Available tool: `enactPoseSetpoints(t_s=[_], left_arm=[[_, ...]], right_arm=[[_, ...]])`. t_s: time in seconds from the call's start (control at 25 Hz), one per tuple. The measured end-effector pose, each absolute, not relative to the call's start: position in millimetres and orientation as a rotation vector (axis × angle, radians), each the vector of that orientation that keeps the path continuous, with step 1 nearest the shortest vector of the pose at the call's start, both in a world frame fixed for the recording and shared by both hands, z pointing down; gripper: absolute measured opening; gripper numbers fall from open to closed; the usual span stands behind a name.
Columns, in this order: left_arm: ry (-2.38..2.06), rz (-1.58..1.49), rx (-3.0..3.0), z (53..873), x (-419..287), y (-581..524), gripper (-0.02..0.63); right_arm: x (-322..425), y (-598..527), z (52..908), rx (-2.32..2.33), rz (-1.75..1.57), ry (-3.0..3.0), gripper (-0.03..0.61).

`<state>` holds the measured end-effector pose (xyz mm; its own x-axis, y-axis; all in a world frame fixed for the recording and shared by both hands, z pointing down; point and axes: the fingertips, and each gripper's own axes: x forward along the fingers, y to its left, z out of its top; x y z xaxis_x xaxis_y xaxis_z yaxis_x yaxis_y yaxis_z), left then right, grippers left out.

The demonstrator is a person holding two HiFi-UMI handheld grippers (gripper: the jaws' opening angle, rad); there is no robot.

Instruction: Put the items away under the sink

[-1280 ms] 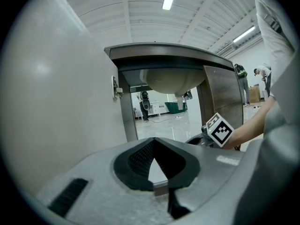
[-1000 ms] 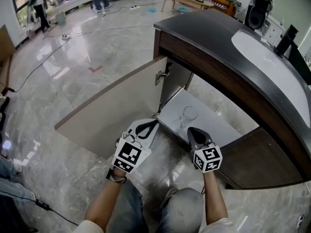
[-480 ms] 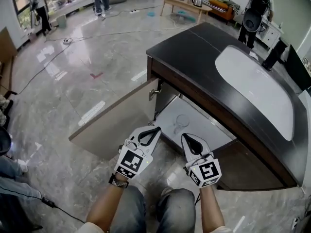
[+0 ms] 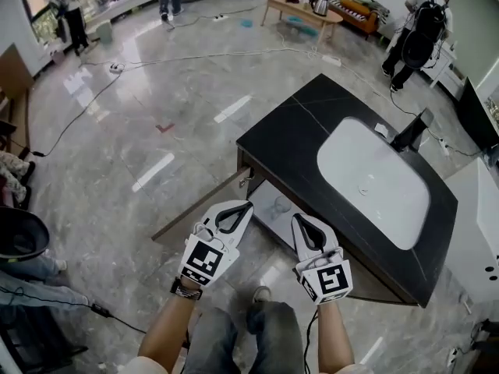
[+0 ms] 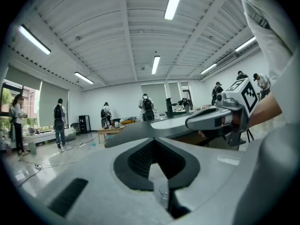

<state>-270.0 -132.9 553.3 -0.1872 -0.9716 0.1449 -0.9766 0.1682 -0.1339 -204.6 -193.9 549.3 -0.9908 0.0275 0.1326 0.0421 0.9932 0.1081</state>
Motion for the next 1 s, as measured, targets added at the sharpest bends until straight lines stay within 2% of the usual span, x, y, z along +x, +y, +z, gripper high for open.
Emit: enactPoseSetpoints(t_s=[0.48,0.76,1.0], left_arm=[[-2.422,0.222,1.970,304,-248,-102,-0.002],[-2.420,0.229,2.032,222,-214,-78,-0.002],[-2.387,0.223,2.073,190,-185,-53,-0.002]], right_arm=[[-172,-202,288,0.107,-0.146,-3.012,0.005],[-132,-169,215,0.116,-0.163,-3.005,0.005],[-107,-127,185,0.091,-0.193,-2.982,0.005]])
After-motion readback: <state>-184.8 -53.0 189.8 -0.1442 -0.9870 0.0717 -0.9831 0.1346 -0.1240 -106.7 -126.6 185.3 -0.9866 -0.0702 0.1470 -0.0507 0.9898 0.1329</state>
